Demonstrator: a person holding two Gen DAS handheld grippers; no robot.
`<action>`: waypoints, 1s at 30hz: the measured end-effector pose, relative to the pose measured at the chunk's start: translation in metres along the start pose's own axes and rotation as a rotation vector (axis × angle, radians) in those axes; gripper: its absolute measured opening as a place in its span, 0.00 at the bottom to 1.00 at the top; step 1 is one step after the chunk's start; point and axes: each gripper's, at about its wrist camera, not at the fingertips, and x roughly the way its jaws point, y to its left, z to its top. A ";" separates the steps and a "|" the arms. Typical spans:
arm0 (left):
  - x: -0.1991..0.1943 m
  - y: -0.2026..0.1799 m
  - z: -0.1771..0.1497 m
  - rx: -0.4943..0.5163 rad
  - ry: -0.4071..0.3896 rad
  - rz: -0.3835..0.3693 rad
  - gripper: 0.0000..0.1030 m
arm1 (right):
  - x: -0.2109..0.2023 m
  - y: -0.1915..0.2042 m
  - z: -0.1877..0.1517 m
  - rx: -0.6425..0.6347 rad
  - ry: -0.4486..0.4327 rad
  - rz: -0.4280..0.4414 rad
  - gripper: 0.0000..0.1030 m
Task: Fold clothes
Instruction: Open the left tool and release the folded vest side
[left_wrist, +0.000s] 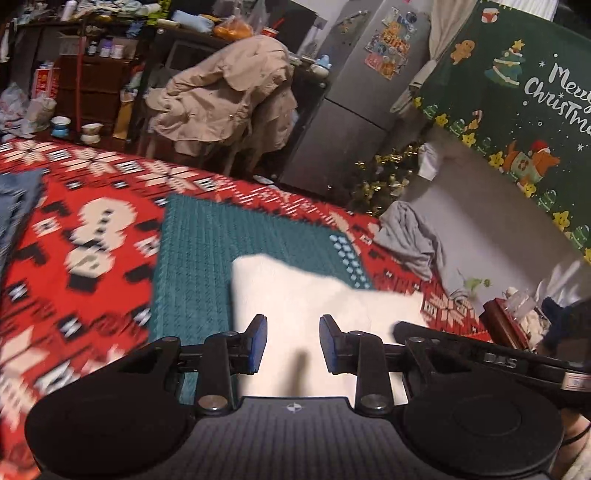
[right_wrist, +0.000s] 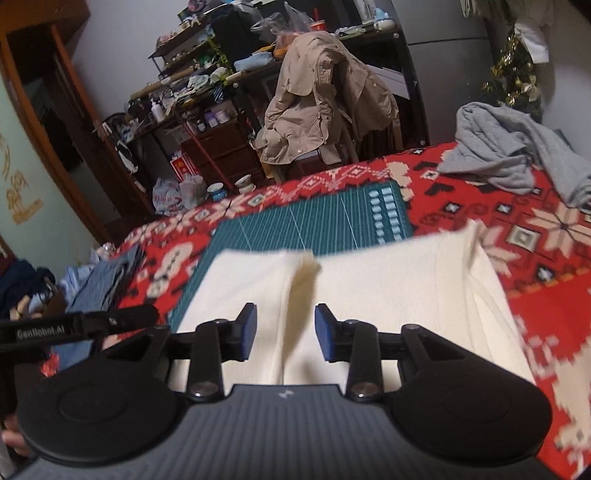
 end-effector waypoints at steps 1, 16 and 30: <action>0.007 0.000 0.004 -0.002 0.004 -0.009 0.29 | 0.007 -0.001 0.005 0.006 0.005 0.001 0.37; 0.062 0.013 0.006 0.050 0.052 0.028 0.21 | 0.091 0.007 0.043 -0.024 0.018 -0.025 0.12; 0.027 0.010 -0.007 0.021 0.046 -0.035 0.20 | 0.049 0.002 0.032 0.024 0.010 0.013 0.22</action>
